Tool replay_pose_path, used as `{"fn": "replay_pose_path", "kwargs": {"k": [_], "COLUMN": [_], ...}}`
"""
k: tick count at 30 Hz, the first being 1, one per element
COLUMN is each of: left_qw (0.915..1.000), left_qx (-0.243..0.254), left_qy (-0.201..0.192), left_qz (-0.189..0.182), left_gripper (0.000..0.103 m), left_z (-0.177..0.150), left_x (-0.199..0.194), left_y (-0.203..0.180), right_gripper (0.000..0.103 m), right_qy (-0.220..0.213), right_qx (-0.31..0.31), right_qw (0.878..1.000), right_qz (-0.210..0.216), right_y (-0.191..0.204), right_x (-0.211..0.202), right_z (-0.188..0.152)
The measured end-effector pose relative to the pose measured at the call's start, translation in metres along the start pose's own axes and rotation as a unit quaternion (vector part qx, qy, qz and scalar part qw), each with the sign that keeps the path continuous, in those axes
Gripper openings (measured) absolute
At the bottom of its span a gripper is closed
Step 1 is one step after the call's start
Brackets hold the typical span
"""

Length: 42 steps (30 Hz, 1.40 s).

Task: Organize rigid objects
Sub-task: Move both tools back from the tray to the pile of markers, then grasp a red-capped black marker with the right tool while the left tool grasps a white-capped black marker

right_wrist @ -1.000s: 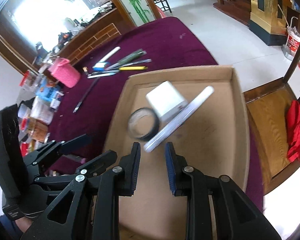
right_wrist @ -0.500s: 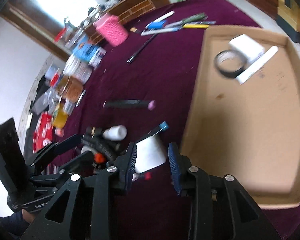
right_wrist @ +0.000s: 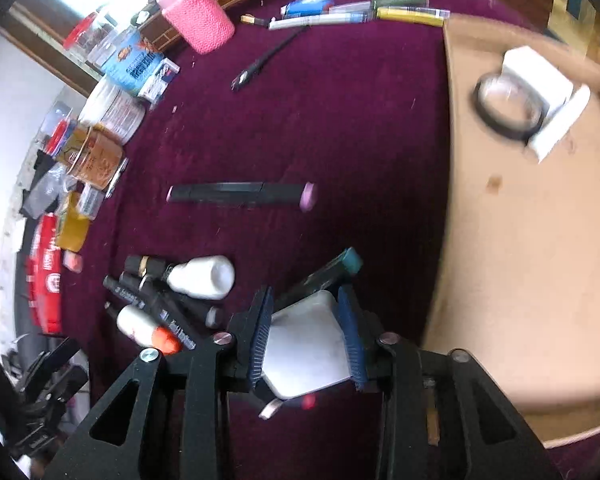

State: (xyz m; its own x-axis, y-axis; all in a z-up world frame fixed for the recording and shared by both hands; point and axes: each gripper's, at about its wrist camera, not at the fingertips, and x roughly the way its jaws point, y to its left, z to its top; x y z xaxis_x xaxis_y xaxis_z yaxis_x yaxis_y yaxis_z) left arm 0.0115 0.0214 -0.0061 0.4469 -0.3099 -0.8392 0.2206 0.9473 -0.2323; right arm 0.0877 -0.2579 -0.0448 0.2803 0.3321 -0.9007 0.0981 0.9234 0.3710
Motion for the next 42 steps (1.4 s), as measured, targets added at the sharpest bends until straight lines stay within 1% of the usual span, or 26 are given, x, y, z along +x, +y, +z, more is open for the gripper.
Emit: {"fn": "replay_pose_path", "kwargs": {"k": [1,4,7,8,9,13,16,18,21,24,25,26,27,28,30,31,32,35,36,38,42], "left_qw": [1.0,1.0,0.9999,0.9999,0.9998,0.9997,0.9997,0.9996,0.9994,0.9994,0.9994,0.9995,0.9996,0.9997,0.9997,0.9998,0.9998,0.9997,0.9996,0.9988,0.9949], "left_qx": [0.001,0.002,0.007,0.009,0.011,0.005,-0.003,-0.017,-0.028,-0.032,-0.032,-0.029,-0.026,-0.023,-0.02,-0.017,-0.014,0.005,0.011,0.031,0.081], "left_qy": [0.001,0.005,0.006,0.007,0.008,0.013,0.017,0.018,0.014,0.01,0.009,0.008,0.008,0.01,0.011,0.01,0.01,0.018,0.021,0.03,0.048], "left_qz": [0.0,-0.005,-0.008,-0.011,-0.013,-0.018,-0.016,-0.016,-0.013,-0.01,-0.01,-0.01,-0.009,-0.007,-0.009,-0.008,-0.007,-0.014,-0.014,-0.024,-0.036], "left_gripper": [0.066,0.066,0.066,0.066,0.066,0.066,0.066,0.066,0.066,0.066,0.066,0.066,0.066,0.066,0.066,0.066,0.066,0.066,0.066,0.066,0.066], "left_z": [0.0,-0.002,-0.003,-0.004,-0.004,-0.009,-0.013,-0.016,-0.017,-0.017,-0.018,-0.02,-0.021,-0.023,-0.025,-0.026,-0.026,-0.024,-0.023,-0.02,-0.014], "left_x": [0.0,0.001,0.0,0.0,0.0,-0.001,-0.001,-0.004,-0.008,-0.013,-0.015,-0.016,-0.017,-0.018,-0.02,-0.021,-0.022,-0.02,-0.018,-0.012,0.005], "left_y": [0.001,0.005,0.005,0.005,0.005,0.009,0.016,0.024,0.031,0.034,0.034,0.034,0.033,0.033,0.034,0.034,0.034,0.031,0.029,0.024,0.009], "right_gripper": [0.037,0.037,0.037,0.037,0.037,0.038,0.038,0.038,0.038,0.038,0.036,0.032,0.029,0.028,0.025,0.018,0.014,0.013,0.013,0.013,0.013], "right_qy": [0.003,0.035,0.081,0.094,0.094,0.062,0.074,0.092,0.116,0.126,0.126,0.127,0.131,0.135,0.128,0.124,0.12,0.116,0.115,0.107,0.09], "right_qx": [0.003,-0.001,-0.017,-0.026,-0.038,-0.066,-0.084,-0.116,-0.188,-0.25,-0.264,-0.278,-0.289,-0.294,-0.304,-0.309,-0.308,-0.298,-0.296,-0.288,-0.243], "right_qw": [1.0,0.998,0.99,0.987,0.986,0.992,0.99,0.984,0.97,0.957,0.954,0.951,0.948,0.945,0.944,0.943,0.944,0.947,0.948,0.951,0.964], "right_qz": [0.009,0.055,0.116,0.13,0.134,0.092,0.089,0.095,0.101,0.072,0.059,0.045,0.039,0.037,0.018,0.009,-0.001,-0.003,-0.012,-0.031,-0.055], "right_y": [0.004,0.024,0.046,0.052,0.057,0.052,0.053,0.064,0.093,0.116,0.121,0.127,0.131,0.135,0.142,0.144,0.144,0.142,0.139,0.126,0.091], "right_x": [0.001,0.007,0.014,0.015,0.012,-0.007,-0.01,-0.009,-0.001,0.009,0.013,0.018,0.022,0.025,0.033,0.035,0.038,0.041,0.039,0.031,0.011], "right_z": [-0.006,-0.028,-0.051,-0.057,-0.062,-0.064,-0.069,-0.079,-0.101,-0.118,-0.122,-0.126,-0.129,-0.131,-0.131,-0.132,-0.131,-0.129,-0.129,-0.128,-0.121]}}
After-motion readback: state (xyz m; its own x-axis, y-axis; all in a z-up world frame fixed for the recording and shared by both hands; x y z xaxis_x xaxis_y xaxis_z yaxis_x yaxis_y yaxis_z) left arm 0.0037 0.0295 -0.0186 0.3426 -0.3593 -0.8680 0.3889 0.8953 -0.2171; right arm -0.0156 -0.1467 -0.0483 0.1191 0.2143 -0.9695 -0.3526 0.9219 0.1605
